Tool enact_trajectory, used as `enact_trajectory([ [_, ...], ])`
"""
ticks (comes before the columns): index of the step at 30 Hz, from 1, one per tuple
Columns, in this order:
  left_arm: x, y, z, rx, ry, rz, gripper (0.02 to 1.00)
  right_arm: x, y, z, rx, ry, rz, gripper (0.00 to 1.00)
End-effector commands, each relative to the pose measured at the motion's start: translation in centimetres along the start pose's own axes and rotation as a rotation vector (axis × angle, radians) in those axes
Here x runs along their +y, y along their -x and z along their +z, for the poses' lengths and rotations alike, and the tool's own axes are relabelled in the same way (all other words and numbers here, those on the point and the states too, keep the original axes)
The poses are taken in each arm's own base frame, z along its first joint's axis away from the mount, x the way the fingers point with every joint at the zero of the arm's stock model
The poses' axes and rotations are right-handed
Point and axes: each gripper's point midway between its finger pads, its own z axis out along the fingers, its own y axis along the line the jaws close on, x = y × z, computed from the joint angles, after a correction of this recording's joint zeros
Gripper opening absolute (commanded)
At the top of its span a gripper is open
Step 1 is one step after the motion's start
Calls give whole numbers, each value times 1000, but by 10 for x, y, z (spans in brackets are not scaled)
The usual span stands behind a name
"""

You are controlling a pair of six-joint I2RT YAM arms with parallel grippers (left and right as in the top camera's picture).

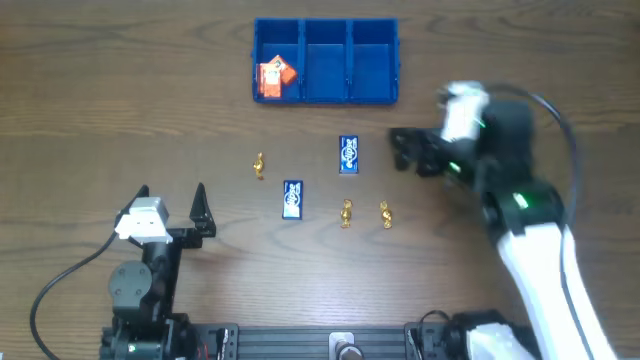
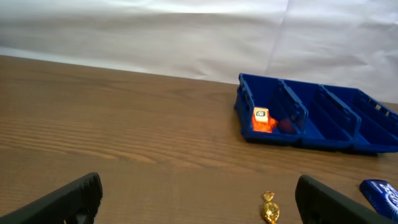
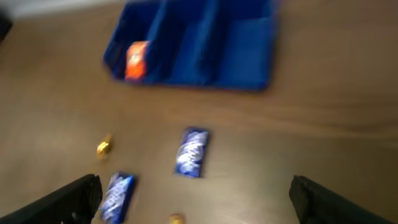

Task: Sort Candies Into Trays

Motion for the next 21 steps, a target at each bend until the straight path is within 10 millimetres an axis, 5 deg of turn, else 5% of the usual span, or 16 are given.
enact_trajectory([
  [1, 3, -16, 1, 50, 8, 2, 998, 67, -21, 51, 253, 124, -18, 998],
  [6, 3, -16, 1, 50, 8, 2, 998, 115, -67, 107, 461, -13, -10, 998],
  [11, 3, -16, 1, 51, 8, 2, 998, 142, -117, 139, 556, -151, -4, 998],
  [21, 3, -16, 1, 51, 8, 2, 998, 114, -182, 177, 630, -432, 109, 998],
])
